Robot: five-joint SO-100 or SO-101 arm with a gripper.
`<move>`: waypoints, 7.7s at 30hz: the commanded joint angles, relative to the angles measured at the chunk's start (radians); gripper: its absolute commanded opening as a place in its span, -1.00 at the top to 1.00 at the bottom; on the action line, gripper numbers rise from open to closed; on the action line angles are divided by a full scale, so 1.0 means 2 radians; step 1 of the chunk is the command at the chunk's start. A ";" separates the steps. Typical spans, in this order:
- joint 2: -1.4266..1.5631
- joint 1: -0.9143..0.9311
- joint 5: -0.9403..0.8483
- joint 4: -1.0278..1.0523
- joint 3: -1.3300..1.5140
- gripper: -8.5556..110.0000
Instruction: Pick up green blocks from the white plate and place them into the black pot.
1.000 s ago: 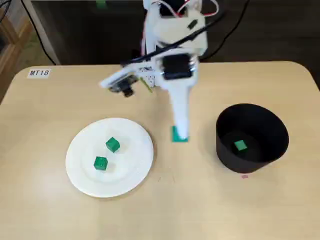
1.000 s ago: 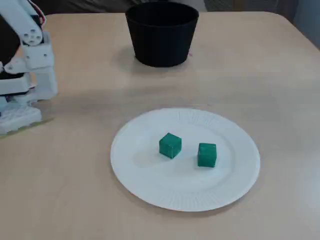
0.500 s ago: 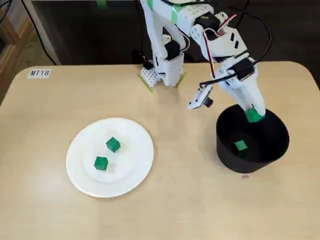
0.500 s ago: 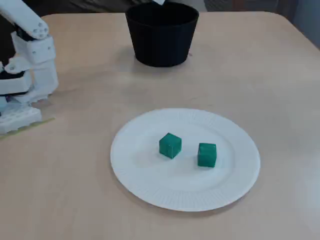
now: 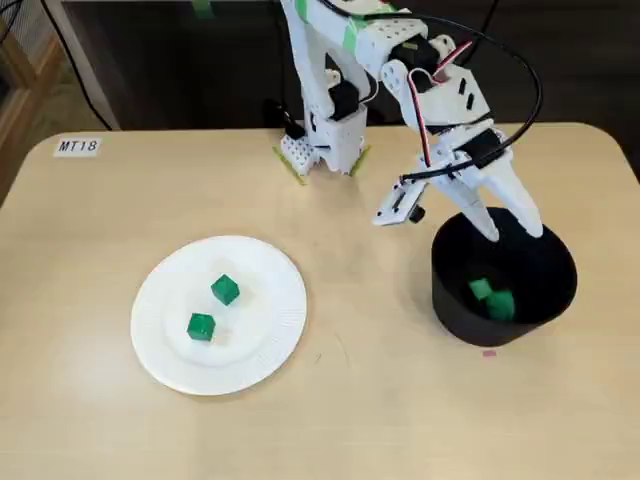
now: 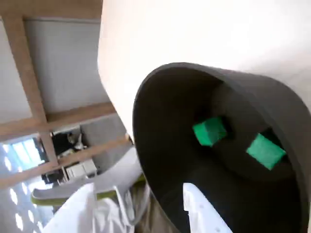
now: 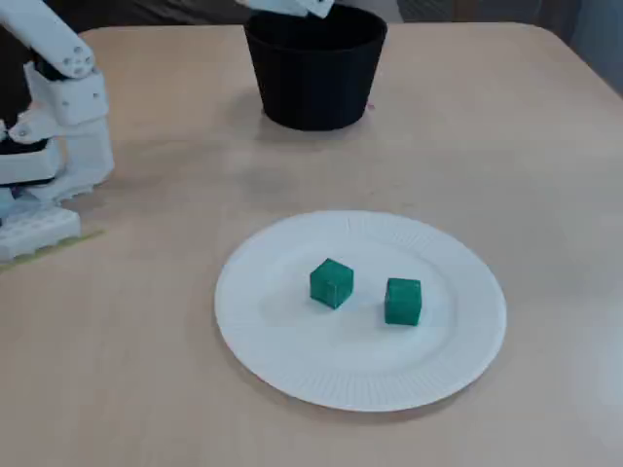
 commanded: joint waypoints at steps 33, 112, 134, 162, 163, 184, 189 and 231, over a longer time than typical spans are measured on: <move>-0.235 0.541 0.170 0.319 -0.254 0.90; 0.024 0.072 0.175 0.137 -0.154 0.90; 0.025 -0.036 0.073 -0.071 0.014 0.27; -0.274 0.449 0.069 0.312 -0.366 0.90; -0.287 0.467 0.085 0.318 -0.373 0.90; -0.565 0.546 0.093 0.528 -0.708 0.33; -0.583 0.550 0.093 0.532 -0.708 0.33; -0.558 0.418 -0.101 0.541 -1.102 0.90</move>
